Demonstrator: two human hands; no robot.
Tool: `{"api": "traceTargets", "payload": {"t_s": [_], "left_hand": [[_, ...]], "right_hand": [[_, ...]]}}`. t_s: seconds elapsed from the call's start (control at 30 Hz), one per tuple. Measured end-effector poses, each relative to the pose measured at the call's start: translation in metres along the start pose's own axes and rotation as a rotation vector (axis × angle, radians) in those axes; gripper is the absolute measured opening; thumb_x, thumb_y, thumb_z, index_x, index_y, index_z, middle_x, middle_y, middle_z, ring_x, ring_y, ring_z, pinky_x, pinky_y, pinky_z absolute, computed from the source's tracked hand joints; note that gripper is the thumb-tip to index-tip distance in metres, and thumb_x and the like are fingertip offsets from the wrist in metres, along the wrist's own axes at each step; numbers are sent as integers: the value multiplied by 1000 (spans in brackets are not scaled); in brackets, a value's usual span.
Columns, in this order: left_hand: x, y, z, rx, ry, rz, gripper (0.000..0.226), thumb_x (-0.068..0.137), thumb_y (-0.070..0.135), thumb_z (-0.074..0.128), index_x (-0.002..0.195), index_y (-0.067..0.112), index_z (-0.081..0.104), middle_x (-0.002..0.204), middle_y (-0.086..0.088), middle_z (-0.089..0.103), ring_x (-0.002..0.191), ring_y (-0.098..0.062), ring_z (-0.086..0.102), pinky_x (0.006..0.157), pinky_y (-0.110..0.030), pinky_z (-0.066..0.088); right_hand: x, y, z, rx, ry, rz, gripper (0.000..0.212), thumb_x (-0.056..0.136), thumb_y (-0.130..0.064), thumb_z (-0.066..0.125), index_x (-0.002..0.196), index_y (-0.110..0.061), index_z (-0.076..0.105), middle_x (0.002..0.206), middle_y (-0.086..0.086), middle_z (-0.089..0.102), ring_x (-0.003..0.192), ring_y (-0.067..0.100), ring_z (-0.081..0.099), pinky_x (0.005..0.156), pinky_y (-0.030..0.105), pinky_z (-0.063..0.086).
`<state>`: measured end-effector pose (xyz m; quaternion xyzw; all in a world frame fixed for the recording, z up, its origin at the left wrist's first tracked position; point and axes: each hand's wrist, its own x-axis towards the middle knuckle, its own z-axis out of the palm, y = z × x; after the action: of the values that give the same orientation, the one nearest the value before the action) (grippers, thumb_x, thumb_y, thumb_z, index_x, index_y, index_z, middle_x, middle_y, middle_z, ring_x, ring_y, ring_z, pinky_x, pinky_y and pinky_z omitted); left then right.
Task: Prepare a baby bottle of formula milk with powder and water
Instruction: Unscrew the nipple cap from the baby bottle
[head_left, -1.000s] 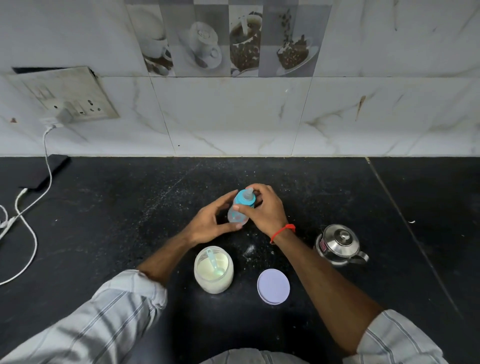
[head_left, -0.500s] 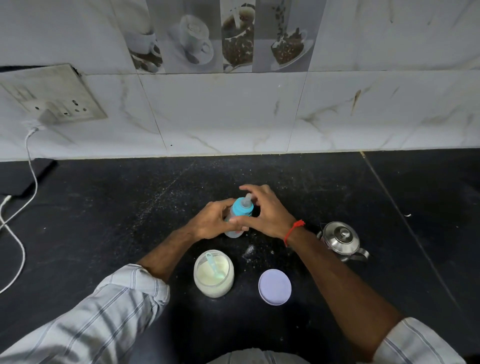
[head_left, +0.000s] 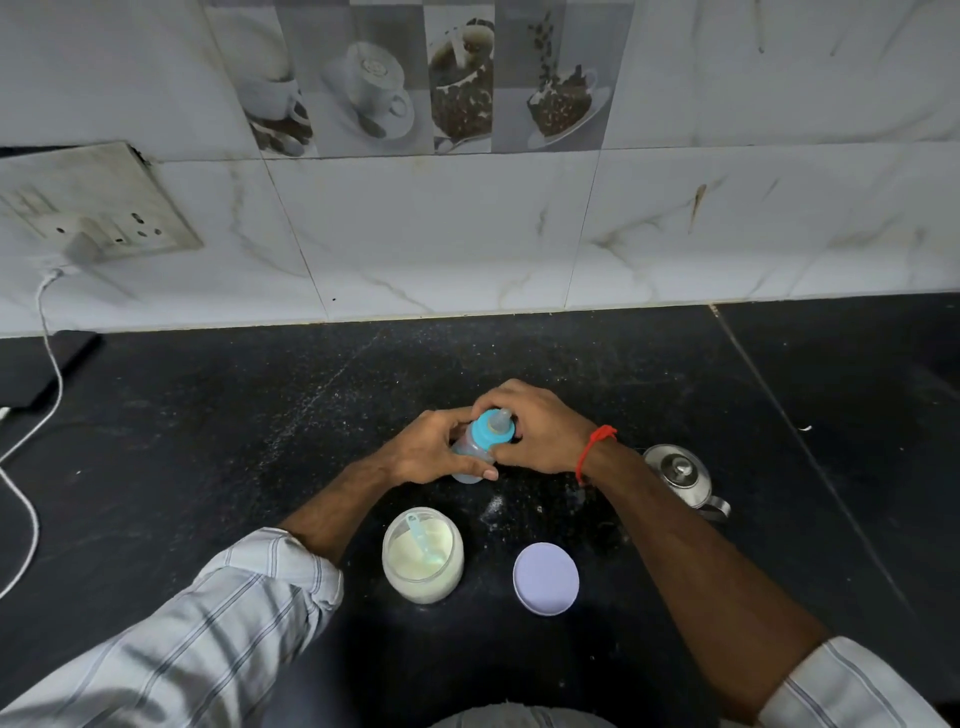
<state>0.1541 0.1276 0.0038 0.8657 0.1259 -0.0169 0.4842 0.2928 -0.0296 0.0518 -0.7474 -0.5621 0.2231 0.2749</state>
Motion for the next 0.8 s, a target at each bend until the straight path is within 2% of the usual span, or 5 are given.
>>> {"api": "traceTargets", "payload": {"t_s": [0.23,0.4,0.57,0.67,0.8], "left_hand": [[10,-2,-5,80,-161,-14,60,74,25,94,125,34,63,124,9,58,121,-18,59,107,-33,49],[15,-8,-3,1,-175,-59,65,75,29,92,133,29,64,133,10,66,126,-15,61,113,-47,48],[15,-12,5,-82,-257,-55,64,79,6,89,136,20,62,134,2,69,123,-9,65,106,-28,52],[18,-12,6,-88,-310,-42,65,79,6,88,135,22,60,136,3,67,127,-11,63,110,-33,50],[22,-12,8,-60,-375,-16,63,80,4,87,134,18,59,138,-2,65,129,-17,62,113,-43,49]], "right_hand": [[-10,6,-32,85,-44,-132,43,71,18,70,103,-11,69,121,6,59,114,17,60,97,16,43],[-15,13,-36,165,92,43,51,80,4,72,118,-28,63,129,5,52,121,16,53,104,25,42],[-67,35,17,177,335,190,46,77,6,74,98,-30,56,117,6,52,104,0,52,93,19,40],[-107,48,56,139,416,236,43,76,5,79,96,-25,55,113,2,54,103,10,57,89,13,44],[-134,62,90,34,443,300,46,74,9,77,106,-17,58,121,0,55,114,20,55,100,29,46]]}}
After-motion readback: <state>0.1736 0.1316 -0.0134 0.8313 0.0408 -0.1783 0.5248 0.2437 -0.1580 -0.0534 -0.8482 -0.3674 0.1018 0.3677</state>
